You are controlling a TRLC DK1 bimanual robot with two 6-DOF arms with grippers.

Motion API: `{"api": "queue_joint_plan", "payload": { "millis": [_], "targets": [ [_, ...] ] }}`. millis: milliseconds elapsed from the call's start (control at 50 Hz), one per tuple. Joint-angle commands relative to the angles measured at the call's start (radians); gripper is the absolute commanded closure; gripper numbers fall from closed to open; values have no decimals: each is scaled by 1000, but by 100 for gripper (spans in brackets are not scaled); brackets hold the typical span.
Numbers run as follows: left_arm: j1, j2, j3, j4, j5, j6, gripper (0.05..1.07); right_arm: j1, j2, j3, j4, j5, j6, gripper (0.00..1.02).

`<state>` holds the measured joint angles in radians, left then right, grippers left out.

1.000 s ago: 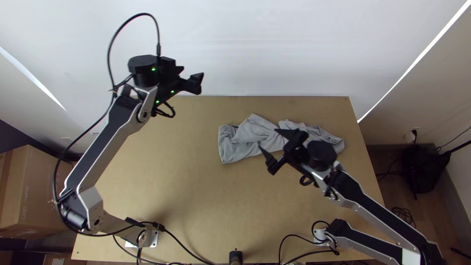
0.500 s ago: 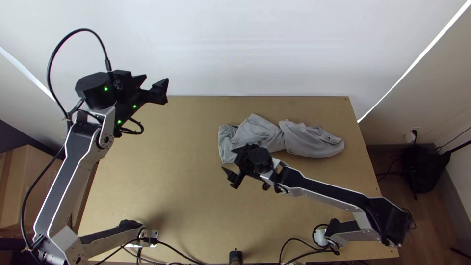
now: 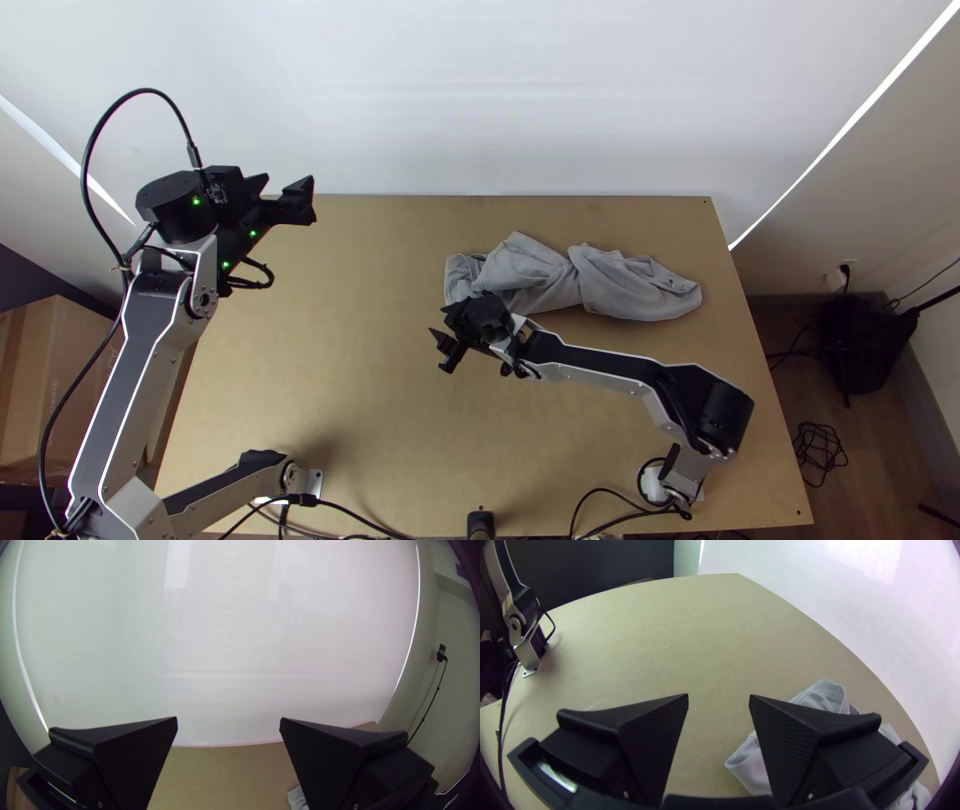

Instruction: Fold the t-shirt

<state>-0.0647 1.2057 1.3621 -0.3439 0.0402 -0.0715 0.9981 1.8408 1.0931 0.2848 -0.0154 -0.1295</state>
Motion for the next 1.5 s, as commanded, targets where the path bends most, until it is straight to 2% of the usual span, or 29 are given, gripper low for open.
{"api": "queue_joint_plan", "payload": {
  "millis": [0,440,680,780,1020,1220,1300,1360,1480],
  "targets": [
    [25,-24,-17,25,7,-8,9,-19,60,42,17,3,28,49],
    [37,-11,-14,43,10,-5,9,-113,179,90,19,6,36,48],
    [39,-6,-4,49,10,-5,9,-113,176,64,13,5,34,48],
    [40,-5,-8,49,10,-5,9,-104,173,56,-7,5,41,40],
    [45,-6,-6,49,10,-5,9,-99,170,40,-26,5,44,40],
    [51,-5,-4,49,10,-5,9,-92,184,70,-98,5,44,41],
    [51,-6,-4,49,10,-5,9,-92,196,90,-122,6,51,52],
    [52,-8,-4,48,10,-5,9,-90,196,90,-121,5,51,74],
    [54,-11,-4,48,10,-5,9,-88,198,94,-121,6,45,77]
  ]
}}
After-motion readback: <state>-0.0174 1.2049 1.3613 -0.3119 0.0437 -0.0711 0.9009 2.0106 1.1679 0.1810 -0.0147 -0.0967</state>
